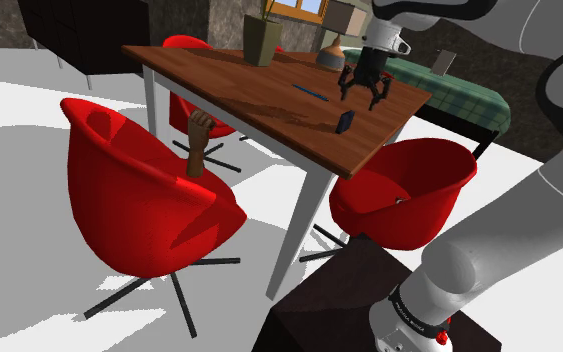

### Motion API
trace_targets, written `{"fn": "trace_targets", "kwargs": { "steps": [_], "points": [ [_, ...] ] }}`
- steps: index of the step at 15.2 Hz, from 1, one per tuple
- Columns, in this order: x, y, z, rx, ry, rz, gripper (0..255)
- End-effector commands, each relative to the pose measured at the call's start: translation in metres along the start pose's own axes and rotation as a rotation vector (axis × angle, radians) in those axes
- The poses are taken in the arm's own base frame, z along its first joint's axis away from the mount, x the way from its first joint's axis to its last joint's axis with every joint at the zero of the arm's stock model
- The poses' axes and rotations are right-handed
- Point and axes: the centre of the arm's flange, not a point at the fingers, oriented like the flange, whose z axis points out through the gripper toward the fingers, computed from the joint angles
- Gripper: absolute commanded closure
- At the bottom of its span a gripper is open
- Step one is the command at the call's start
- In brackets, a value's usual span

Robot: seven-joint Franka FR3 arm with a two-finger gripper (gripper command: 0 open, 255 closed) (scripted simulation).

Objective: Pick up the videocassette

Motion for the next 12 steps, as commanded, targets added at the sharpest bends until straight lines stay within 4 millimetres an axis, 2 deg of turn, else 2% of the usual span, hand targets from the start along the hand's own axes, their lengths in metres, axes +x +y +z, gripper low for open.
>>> {"fn": "trace_targets", "kwargs": {
  "steps": [1,4,5,12],
  "points": [
    [0.0006,-0.0012,0.0097,0.001,0.0,0.002,0],
    [0.0013,-0.0019,0.0179,0.001,0.0,0.002,0],
    [0.0016,-0.0022,0.018,0.001,0.0,0.002,255],
    [0.0015,-0.0021,0.0178,0.001,0.0,0.002,255]
  ]
}}
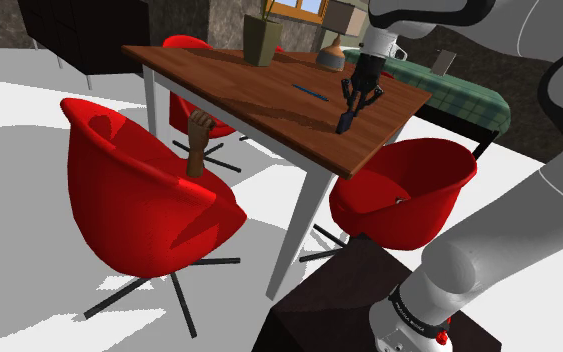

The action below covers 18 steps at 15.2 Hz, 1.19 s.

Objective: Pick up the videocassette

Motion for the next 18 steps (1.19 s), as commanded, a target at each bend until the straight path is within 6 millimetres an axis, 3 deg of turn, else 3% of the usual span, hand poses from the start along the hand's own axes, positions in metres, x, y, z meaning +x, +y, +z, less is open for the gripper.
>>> {"fn": "trace_targets", "kwargs": {
  "steps": [1,18],
  "points": [
    [0.0,0.0,0.0,-0.001,0.0,0.0,255],
    [-0.007,0.007,-0.079,-0.001,0.0,0.0,255]
  ]
}}
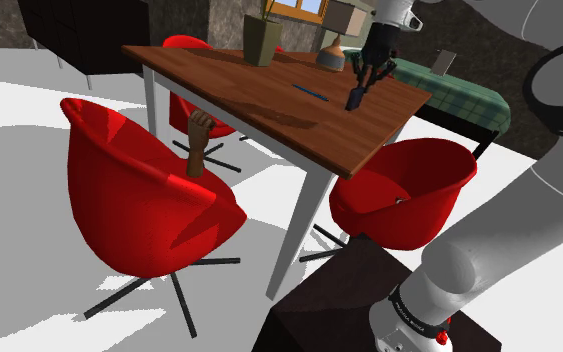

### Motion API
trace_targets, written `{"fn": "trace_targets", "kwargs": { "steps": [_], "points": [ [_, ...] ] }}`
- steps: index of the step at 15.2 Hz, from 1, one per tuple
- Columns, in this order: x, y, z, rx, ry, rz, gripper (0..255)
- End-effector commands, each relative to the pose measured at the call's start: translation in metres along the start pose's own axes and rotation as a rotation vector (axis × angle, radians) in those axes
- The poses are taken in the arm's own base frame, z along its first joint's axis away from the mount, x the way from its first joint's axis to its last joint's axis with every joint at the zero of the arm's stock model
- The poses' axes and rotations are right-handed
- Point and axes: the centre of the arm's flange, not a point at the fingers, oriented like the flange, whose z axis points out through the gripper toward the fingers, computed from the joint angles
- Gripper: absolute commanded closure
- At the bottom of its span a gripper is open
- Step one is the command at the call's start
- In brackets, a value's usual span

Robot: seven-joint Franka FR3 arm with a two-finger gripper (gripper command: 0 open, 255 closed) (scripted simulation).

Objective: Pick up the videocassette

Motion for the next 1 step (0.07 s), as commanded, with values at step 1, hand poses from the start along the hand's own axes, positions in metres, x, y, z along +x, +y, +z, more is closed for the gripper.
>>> {"fn": "trace_targets", "kwargs": {
  "steps": [1],
  "points": [
    [-0.0003,0.0007,-0.0025,0.0,0.0,0.0,255]
  ]
}}
